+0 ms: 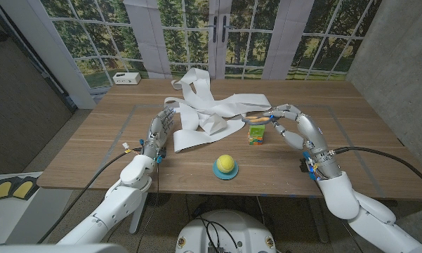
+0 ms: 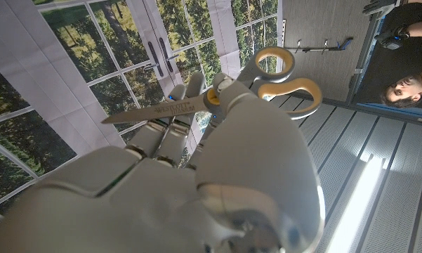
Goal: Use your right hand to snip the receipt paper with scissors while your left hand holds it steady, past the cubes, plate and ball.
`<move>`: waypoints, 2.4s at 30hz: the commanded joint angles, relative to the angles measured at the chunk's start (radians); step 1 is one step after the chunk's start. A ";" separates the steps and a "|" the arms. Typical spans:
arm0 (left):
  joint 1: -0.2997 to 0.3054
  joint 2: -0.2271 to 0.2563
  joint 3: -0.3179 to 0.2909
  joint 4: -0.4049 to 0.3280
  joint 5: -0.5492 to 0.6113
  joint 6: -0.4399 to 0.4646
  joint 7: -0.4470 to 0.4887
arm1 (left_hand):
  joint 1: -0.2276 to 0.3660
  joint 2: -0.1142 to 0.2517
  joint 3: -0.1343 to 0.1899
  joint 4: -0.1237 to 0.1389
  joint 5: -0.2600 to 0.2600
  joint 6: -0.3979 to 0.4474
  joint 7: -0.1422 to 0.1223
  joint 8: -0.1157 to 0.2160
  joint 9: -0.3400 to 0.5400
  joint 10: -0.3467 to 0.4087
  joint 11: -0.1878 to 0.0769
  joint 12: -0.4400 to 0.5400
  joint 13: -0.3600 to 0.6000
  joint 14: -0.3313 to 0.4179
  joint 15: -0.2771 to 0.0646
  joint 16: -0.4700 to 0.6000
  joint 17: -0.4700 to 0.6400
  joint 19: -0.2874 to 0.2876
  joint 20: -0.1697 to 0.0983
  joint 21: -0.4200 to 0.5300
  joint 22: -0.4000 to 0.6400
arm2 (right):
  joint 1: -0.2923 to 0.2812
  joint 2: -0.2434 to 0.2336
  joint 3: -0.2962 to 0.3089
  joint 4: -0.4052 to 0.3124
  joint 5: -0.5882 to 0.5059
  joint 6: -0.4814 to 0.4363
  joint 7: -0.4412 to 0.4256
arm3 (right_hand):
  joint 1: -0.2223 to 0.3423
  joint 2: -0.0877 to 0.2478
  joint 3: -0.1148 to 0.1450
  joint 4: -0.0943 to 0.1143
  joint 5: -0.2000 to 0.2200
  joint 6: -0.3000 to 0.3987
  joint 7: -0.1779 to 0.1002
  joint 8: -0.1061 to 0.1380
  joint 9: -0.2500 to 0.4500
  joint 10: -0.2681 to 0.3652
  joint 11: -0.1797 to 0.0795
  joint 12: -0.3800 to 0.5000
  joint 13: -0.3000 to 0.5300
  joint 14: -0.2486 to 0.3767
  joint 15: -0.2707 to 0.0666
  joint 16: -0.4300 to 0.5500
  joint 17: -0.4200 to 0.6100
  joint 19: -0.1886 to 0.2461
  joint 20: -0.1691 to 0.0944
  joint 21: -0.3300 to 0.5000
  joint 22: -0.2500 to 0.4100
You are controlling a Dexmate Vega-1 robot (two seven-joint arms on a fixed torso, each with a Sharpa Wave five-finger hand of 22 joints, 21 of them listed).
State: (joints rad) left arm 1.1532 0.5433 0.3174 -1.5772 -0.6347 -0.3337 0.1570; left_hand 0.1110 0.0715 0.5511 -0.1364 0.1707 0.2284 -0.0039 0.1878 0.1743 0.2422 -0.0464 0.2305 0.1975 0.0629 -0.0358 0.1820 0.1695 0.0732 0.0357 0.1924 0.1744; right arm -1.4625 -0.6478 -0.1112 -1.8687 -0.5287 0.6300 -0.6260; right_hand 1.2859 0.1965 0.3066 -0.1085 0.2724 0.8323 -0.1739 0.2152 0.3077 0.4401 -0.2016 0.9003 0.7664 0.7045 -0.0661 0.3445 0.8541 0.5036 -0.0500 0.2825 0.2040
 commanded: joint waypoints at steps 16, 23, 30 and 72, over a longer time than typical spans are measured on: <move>0.010 0.003 -0.007 0.004 -0.012 -0.010 -0.010 | -0.006 0.000 0.008 0.000 0.001 -0.004 -0.018 -0.003 0.003 -0.003 -0.006 -0.003 0.005 0.012 -0.011 0.001 0.004 0.003 0.005 0.005 0.003 | -0.010 0.002 0.003 -0.024 -0.023 -0.002 0.001 | 0.022 -0.007 0.013 0.002 -0.064 0.002 -0.013 0.009 0.019 0.029 0.003 -0.027 -0.012 0.056 -0.174 0.052 0.072 0.027 -0.072 0.041 0.016; 0.011 0.004 -0.008 0.006 -0.015 -0.013 -0.015 | -0.006 0.000 0.008 0.000 0.001 -0.005 -0.019 -0.003 0.003 -0.003 -0.008 -0.004 0.005 0.012 -0.011 0.001 0.004 0.003 0.004 0.005 0.003 | -0.012 -0.003 0.004 -0.028 -0.026 -0.003 0.009 | 0.025 -0.011 0.014 -0.002 -0.073 0.006 -0.012 0.010 0.022 0.029 0.003 -0.033 -0.013 0.062 -0.174 0.058 0.085 0.033 -0.077 0.050 0.018; 0.012 0.009 -0.012 0.007 -0.017 -0.017 -0.024 | -0.006 0.000 0.008 0.001 0.001 -0.005 -0.018 -0.003 0.003 0.001 -0.001 -0.002 0.005 0.014 -0.012 0.001 0.004 0.003 0.004 0.005 0.003 | -0.007 -0.013 0.010 -0.039 -0.061 -0.008 0.004 | 0.029 -0.014 0.016 -0.007 -0.079 0.015 0.002 0.012 0.023 0.040 0.002 -0.037 -0.019 0.062 -0.174 0.059 0.097 0.033 -0.077 0.057 0.019; 0.048 0.070 -0.038 -0.098 0.011 -0.064 -0.077 | 0.057 -0.002 0.036 -0.031 0.005 0.320 -0.058 0.070 0.012 0.171 -0.026 0.046 0.011 0.103 -0.060 0.007 0.001 0.060 -0.036 0.012 0.000 | 0.012 -0.148 0.036 -0.122 -0.292 -0.153 -0.051 | 0.032 -0.021 0.017 -0.021 -0.073 0.042 0.009 0.014 0.023 0.072 0.008 -0.043 -0.022 0.068 -0.174 0.059 0.134 0.023 -0.073 0.076 0.020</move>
State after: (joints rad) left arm 1.1999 0.6009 0.2800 -1.6578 -0.6216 -0.3969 0.1032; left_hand 0.1510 0.0713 0.5790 -0.1642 0.1707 0.5321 -0.0639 0.2517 0.1841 0.4029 -0.0751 0.2704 0.2075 0.1523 -0.0392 0.1820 0.1674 0.1269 0.0035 0.2002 0.1720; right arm -1.4521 -0.7594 -0.0658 -1.9729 -0.7651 0.5311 -0.6433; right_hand 1.3176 0.1721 0.3190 -0.1242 0.1927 0.8665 -0.1645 0.2307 0.3278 0.5077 -0.1946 0.8538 0.7385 0.7628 -0.0822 0.4004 0.9843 0.5308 -0.0482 0.3522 0.2209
